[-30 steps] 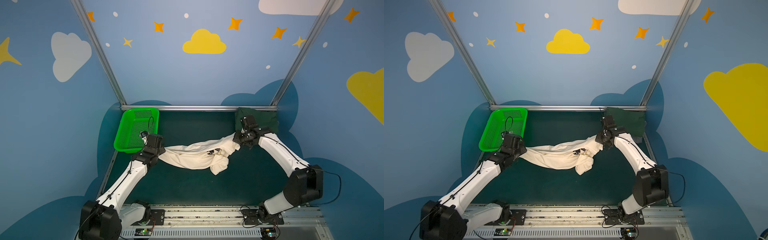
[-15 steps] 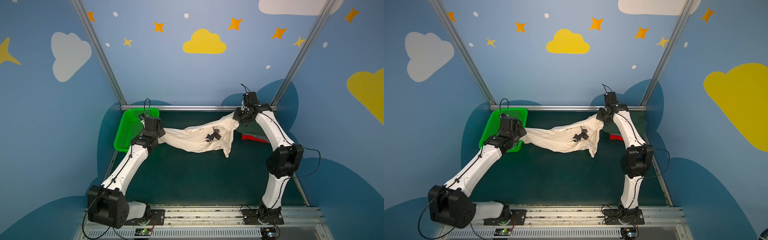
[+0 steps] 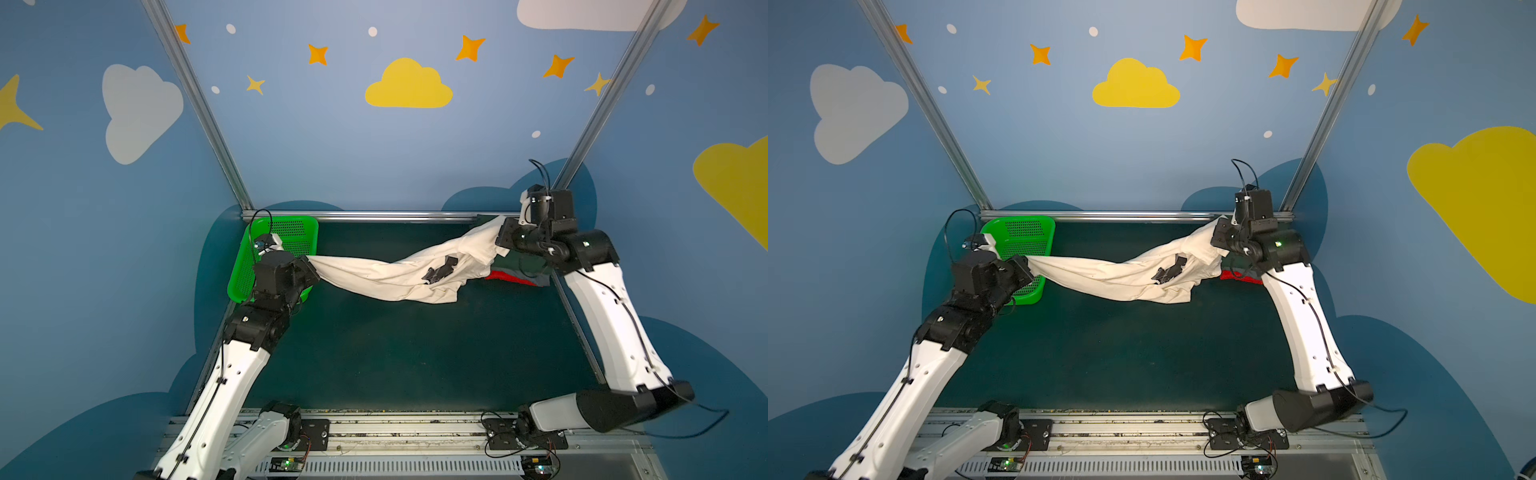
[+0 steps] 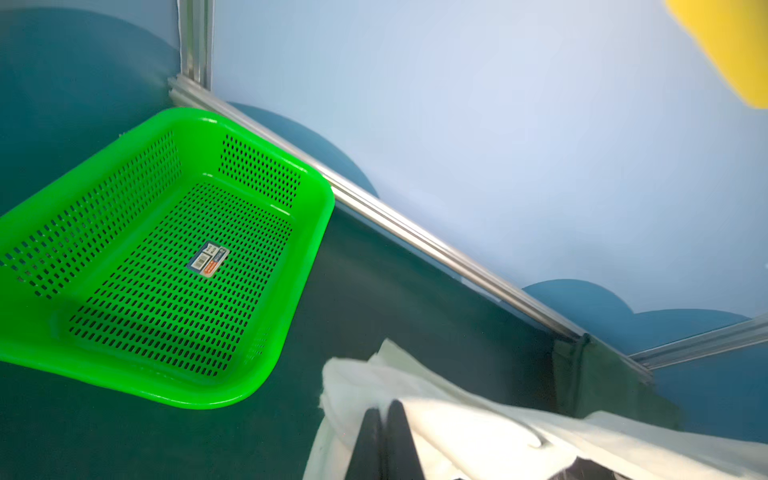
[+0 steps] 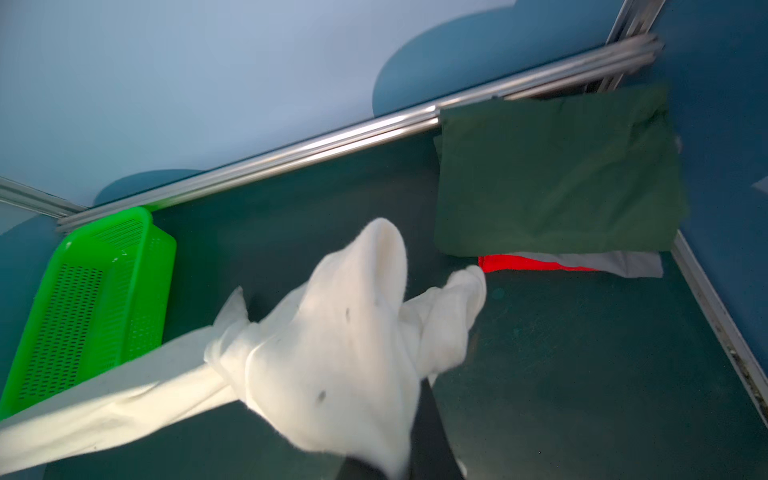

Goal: Fold and stack the t-shirts

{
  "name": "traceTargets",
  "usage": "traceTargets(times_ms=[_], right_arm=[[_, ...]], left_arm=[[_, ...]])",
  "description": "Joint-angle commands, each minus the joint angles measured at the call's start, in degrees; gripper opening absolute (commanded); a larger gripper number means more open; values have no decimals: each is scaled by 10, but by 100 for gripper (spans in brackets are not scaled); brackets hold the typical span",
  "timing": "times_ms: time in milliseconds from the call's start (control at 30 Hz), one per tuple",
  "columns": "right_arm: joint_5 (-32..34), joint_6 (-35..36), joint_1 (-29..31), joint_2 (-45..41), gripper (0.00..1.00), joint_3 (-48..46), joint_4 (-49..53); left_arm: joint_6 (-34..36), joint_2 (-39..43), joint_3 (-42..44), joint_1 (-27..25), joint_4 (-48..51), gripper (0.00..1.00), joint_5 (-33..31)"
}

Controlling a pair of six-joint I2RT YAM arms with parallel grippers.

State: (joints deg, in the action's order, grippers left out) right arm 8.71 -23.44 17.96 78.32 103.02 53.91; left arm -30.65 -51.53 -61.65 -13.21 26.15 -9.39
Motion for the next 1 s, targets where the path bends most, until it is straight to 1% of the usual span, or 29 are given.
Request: traceTargets(times_ms=[0,100,167,233,367,433,467,500,533,567,600,633,667,700,733,767,800,833,900,933,967], right_arm=[[49,9,6,-20,0,15,-12],[50,22,12,4,0,45,-16],[44,33,10,38,0,52,-28],[29,33,3,84,0,63,-37],[-24,22,-3,208,0,103,-63],[-45,27,-2,298,0,163,-55],[-54,32,-2,349,0,211,-42],[-71,41,-3,415,12,278,-15],[-82,46,-5,470,36,356,27],[-90,47,-9,534,66,463,91],[-97,46,-12,601,77,574,154],[-102,45,-16,637,81,648,196],[-108,46,-19,658,83,696,226],[-111,48,-19,652,84,697,238],[-107,52,-20,632,85,666,237],[-96,57,-19,594,85,601,220],[-84,62,-16,543,86,511,187],[-71,62,-16,492,89,424,146],[-49,41,-19,372,95,229,40],[-42,36,-22,322,96,158,-3],[-38,28,-25,278,98,87,-39]], left_arm=[[4,33,-1,-2,30,3,1],[9,41,-3,-2,32,3,-6],[3,33,11,-2,23,3,-6],[-9,16,37,-2,4,3,9],[-34,-38,92,-1,-25,3,21],[-42,-68,120,-2,-53,3,14],[-43,-87,132,-1,-68,3,13],[-43,-109,133,1,-73,3,10],[-44,-130,130,1,-75,3,5],[-46,-154,121,4,-72,3,5],[-51,-177,108,5,-64,3,7],[-49,-197,93,7,-52,3,10],[-44,-218,74,8,-37,3,15],[-39,-234,56,9,-20,3,19],[-34,-245,45,9,-13,4,23],[-31,-250,38,10,-11,19,28],[-29,-249,36,10,-15,49,36],[-26,-244,38,9,-21,64,42],[-16,-222,50,7,-45,69,63],[-17,-210,57,3,-52,74,66],[-16,-198,64,-1,-59,81,67]])
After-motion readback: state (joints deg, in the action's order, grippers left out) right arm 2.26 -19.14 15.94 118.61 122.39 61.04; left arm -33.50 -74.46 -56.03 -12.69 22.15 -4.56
